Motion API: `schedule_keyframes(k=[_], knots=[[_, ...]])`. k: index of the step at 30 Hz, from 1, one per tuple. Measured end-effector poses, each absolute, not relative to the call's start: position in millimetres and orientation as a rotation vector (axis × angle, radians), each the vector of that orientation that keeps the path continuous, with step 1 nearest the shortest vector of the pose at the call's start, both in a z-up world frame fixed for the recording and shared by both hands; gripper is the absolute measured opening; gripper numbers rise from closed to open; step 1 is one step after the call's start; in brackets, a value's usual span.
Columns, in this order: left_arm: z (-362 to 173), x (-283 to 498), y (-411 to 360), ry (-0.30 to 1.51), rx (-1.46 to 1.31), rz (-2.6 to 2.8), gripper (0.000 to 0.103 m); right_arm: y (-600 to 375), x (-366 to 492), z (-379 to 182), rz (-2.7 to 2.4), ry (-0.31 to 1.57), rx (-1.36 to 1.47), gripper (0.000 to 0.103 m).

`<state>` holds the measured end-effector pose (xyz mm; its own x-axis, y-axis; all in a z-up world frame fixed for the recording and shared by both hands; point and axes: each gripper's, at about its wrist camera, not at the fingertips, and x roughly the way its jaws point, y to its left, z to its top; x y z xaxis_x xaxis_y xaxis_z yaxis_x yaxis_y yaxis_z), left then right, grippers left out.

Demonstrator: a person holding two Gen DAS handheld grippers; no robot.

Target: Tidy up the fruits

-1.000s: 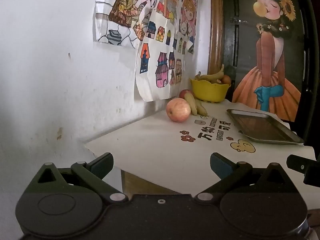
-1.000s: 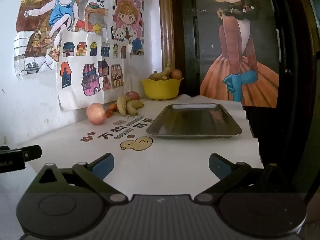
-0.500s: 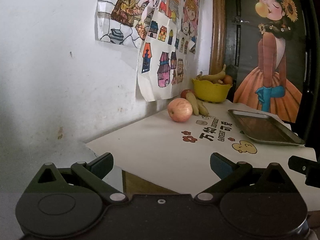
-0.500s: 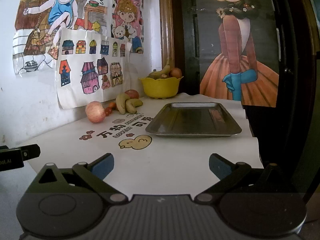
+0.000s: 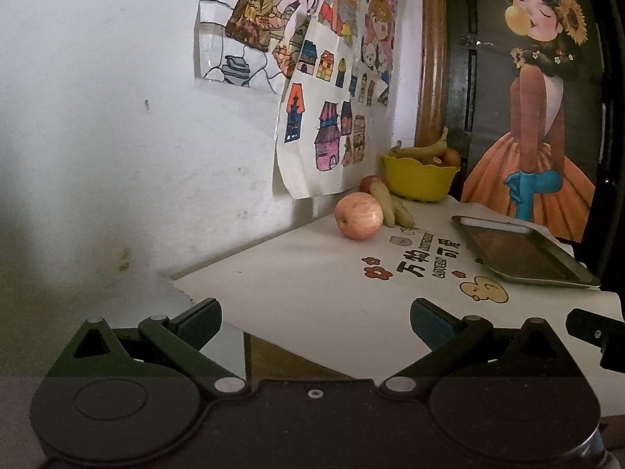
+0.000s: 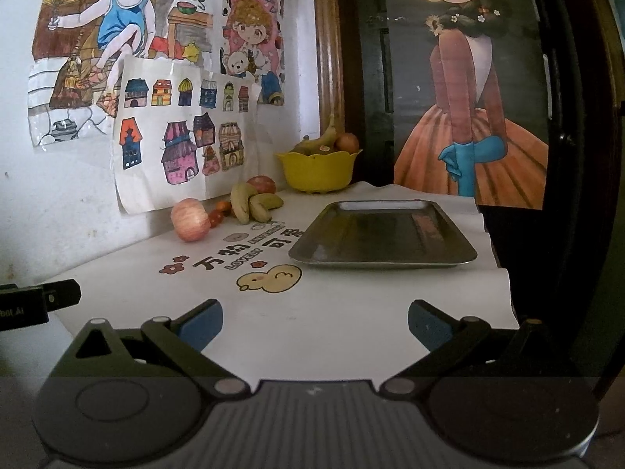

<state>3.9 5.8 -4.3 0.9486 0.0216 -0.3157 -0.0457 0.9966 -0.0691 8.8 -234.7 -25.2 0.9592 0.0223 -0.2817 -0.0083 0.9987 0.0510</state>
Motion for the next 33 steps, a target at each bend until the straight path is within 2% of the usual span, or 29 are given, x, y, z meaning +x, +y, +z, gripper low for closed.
schedule_keyframes(k=[25, 33], knots=[[-1, 22, 14, 0.342, -0.08, 0.061, 0.102, -218, 35, -8, 0.142, 0.3, -0.052, 0.103], [13, 50, 18, 0.342, -0.061, 0.019, 0.102, -220, 48, -4, 0.158, 0.294, -0.056, 0.103]])
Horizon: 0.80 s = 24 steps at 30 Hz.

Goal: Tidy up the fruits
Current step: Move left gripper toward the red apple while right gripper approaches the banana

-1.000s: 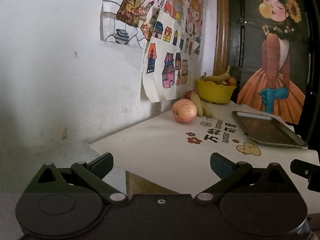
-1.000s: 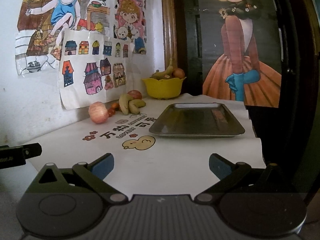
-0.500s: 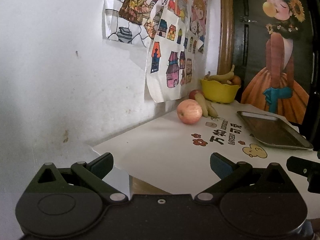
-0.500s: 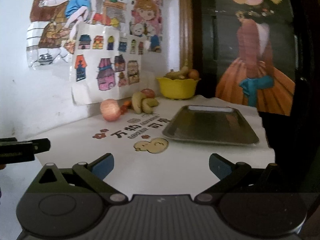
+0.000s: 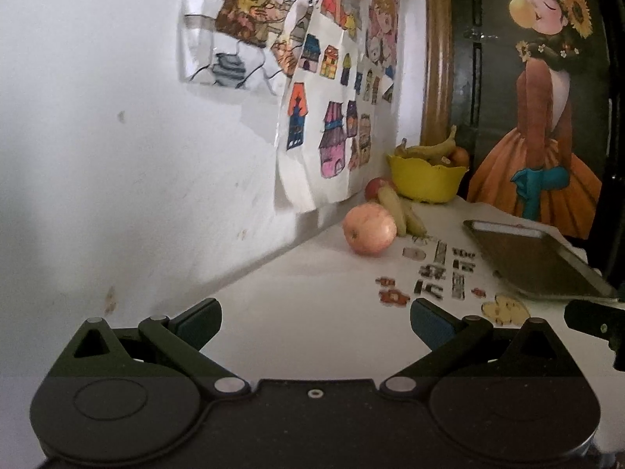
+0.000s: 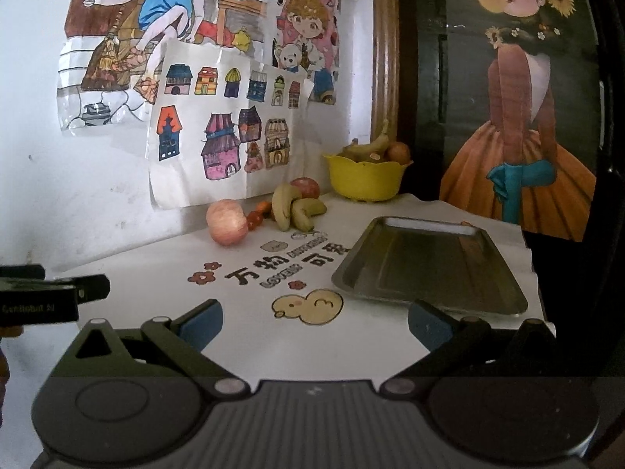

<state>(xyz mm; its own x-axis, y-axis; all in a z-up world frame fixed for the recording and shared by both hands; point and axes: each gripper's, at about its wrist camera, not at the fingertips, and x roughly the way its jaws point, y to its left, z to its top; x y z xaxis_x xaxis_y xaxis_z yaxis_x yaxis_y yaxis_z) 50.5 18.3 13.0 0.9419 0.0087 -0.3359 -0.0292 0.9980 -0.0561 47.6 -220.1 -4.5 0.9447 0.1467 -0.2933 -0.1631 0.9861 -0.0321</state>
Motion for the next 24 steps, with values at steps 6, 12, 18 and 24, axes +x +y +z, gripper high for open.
schedule_keyframes(k=[6, 12, 18, 24], knots=[[30, 83, 16, 0.339, -0.035, -0.047, 0.102, -241, 80, 14, 0.356, 0.357, 0.07, 0.103], [38, 120, 7, 0.344, -0.014, -0.105, 0.102, -247, 110, 41, 0.406, 0.392, 0.051, 0.103], [32, 161, -6, 0.397, 0.027, -0.184, 0.102, -232, 161, 56, 0.408, 0.431, -0.08, 0.103], [30, 194, -9, 0.434, -0.018, -0.19, 0.102, -209, 223, 62, 0.446, 0.441, -0.173, 0.103]])
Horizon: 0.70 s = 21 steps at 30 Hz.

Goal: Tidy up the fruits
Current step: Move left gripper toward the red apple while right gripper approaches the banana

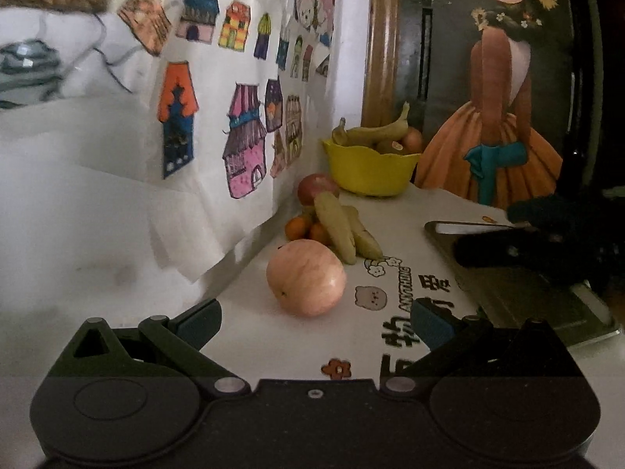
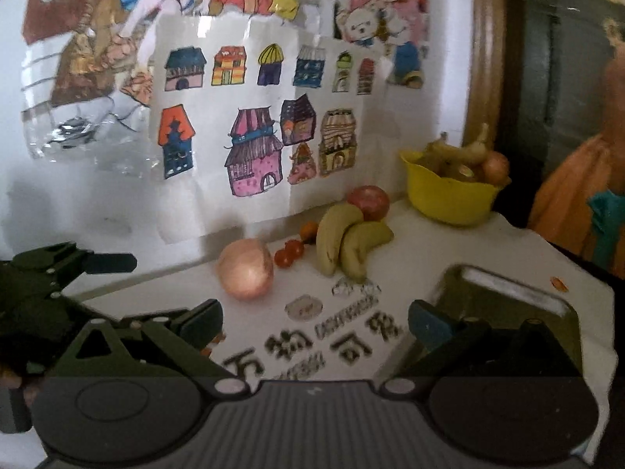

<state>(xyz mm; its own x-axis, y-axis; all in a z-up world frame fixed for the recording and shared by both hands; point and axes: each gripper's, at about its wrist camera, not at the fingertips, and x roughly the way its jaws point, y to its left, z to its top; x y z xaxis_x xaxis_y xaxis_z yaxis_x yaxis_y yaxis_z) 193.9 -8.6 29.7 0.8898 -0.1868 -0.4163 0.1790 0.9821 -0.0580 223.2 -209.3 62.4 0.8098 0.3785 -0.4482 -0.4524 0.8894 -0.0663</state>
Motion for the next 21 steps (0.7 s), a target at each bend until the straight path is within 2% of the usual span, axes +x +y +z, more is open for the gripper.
schedule_keyframes(k=[9, 14, 18, 21], knots=[[22, 248, -18, 0.502, -0.053, -0.087, 0.102, -194, 325, 63, 0.491, 0.454, -0.134, 0.103], [18, 264, -19, 0.53, -0.085, -0.047, 0.102, -166, 369, 53, 0.42, 0.427, -0.268, 0.103], [15, 273, -21, 0.54, -0.08, -0.035, 0.102, -151, 395, 48, 0.438, 0.46, -0.24, 0.099], [12, 275, -17, 0.542, -0.109, -0.048, 0.102, -141, 407, 40, 0.455, 0.473, -0.232, 0.091]])
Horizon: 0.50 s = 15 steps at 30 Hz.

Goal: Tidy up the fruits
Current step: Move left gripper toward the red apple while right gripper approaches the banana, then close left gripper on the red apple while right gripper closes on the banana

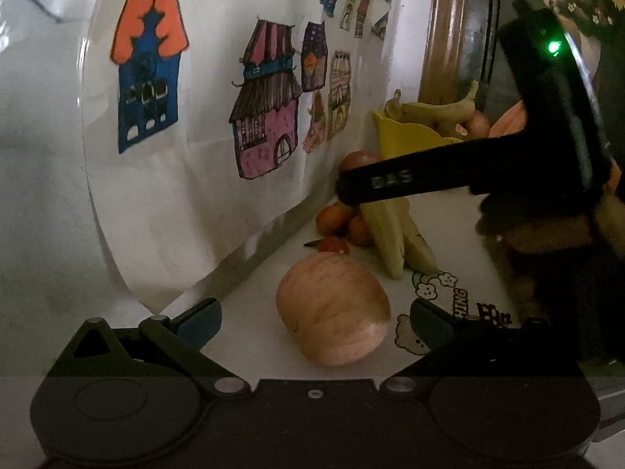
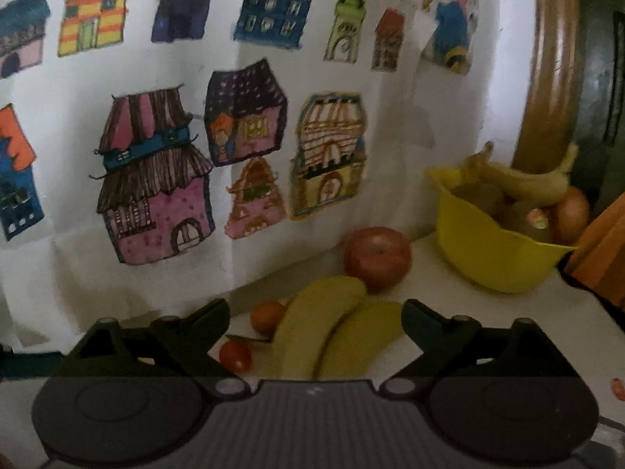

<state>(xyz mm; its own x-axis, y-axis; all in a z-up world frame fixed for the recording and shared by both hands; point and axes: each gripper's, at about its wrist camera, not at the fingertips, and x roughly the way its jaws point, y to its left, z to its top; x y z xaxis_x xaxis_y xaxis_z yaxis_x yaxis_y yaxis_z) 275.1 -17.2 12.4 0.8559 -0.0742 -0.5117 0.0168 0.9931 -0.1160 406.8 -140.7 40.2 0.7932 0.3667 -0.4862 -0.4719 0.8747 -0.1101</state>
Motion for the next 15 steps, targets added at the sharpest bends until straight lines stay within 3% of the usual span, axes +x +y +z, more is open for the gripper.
schedule_keyframes(k=[7, 11, 15], knots=[[10, 280, -12, 0.536, -0.15, -0.061, 0.099, -132, 426, 25, 0.413, 0.464, -0.187, 0.077], [8, 284, -10, 0.543, -0.174, -0.065, 0.089, -131, 435, 17, 0.388, 0.487, -0.178, 0.066], [6, 287, -5, 0.544, -0.22, -0.085, 0.081, -131, 441, 13, 0.375, 0.487, -0.171, 0.064]])
